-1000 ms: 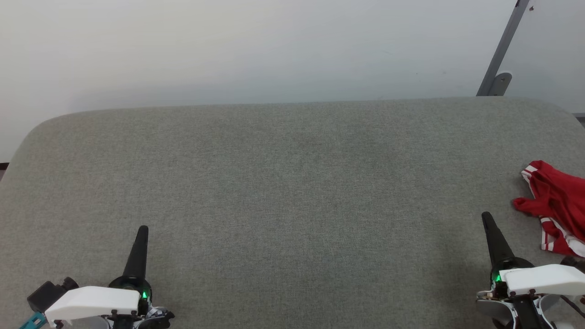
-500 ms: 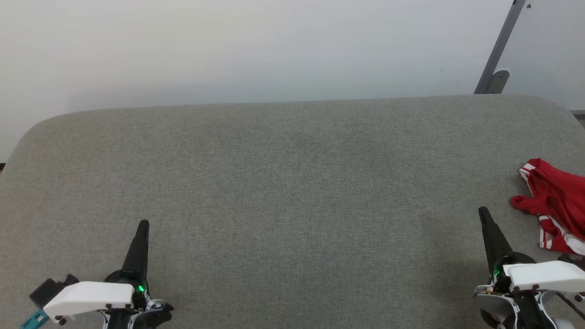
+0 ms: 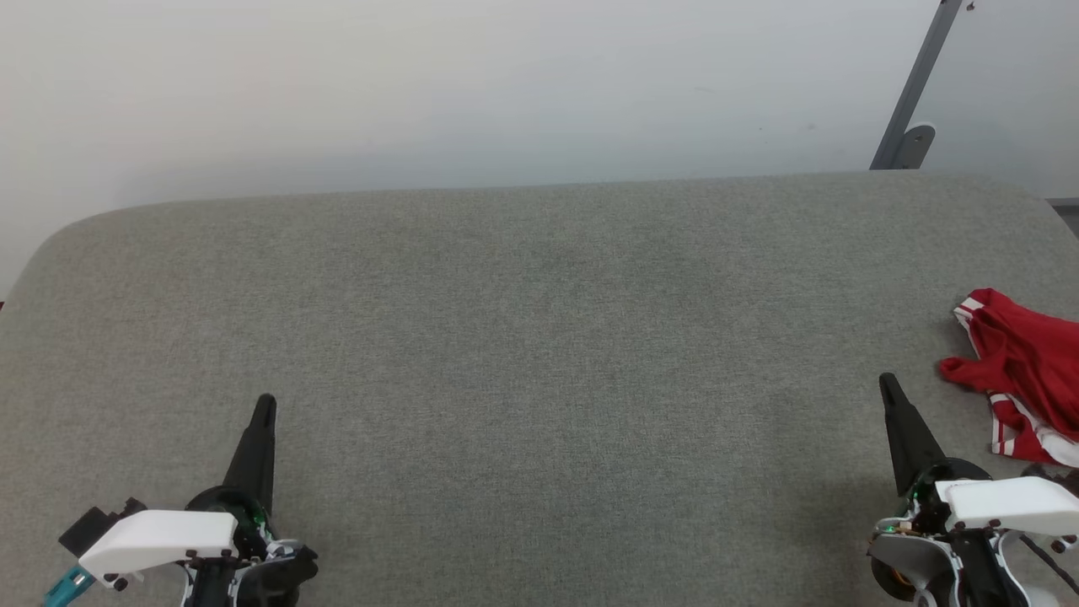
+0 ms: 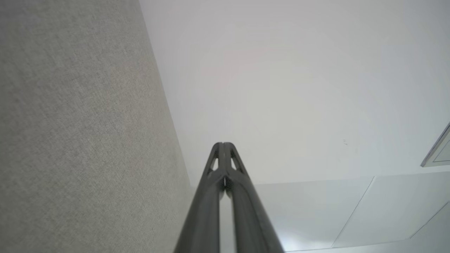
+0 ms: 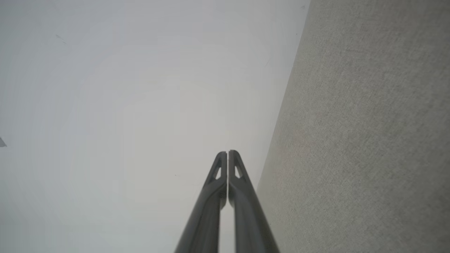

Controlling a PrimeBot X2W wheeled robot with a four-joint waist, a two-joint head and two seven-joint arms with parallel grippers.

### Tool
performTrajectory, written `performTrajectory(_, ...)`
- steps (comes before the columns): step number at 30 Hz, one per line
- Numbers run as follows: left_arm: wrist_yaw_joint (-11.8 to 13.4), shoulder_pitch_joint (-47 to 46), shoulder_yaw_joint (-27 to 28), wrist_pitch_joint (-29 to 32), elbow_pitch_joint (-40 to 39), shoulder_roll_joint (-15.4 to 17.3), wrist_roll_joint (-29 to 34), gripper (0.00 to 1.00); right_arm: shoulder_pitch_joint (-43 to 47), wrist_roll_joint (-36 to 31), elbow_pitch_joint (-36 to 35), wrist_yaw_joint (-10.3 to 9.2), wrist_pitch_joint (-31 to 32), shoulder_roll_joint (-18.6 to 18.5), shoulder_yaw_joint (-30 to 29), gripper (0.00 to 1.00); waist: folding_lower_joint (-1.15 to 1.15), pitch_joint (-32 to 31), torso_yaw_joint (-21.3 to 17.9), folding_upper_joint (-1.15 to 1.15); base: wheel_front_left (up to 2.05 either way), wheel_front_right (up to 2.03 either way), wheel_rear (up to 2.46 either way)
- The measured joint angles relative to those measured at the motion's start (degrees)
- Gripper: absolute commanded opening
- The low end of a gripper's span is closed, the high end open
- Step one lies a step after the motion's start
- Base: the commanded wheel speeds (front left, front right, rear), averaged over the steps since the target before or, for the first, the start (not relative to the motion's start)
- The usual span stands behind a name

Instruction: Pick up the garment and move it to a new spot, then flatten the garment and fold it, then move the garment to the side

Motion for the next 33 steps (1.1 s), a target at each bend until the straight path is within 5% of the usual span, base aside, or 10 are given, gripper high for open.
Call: performTrajectory(33,0.0,-0.94,0.71,1.24,0.47,-0.37,-3.25,0.0,-0.61,3.28,-0.2,0.0,0.96,0.51,-0.26,0.0,0.0,0.16,-0.25,0.0,0.0,0.0,0.0)
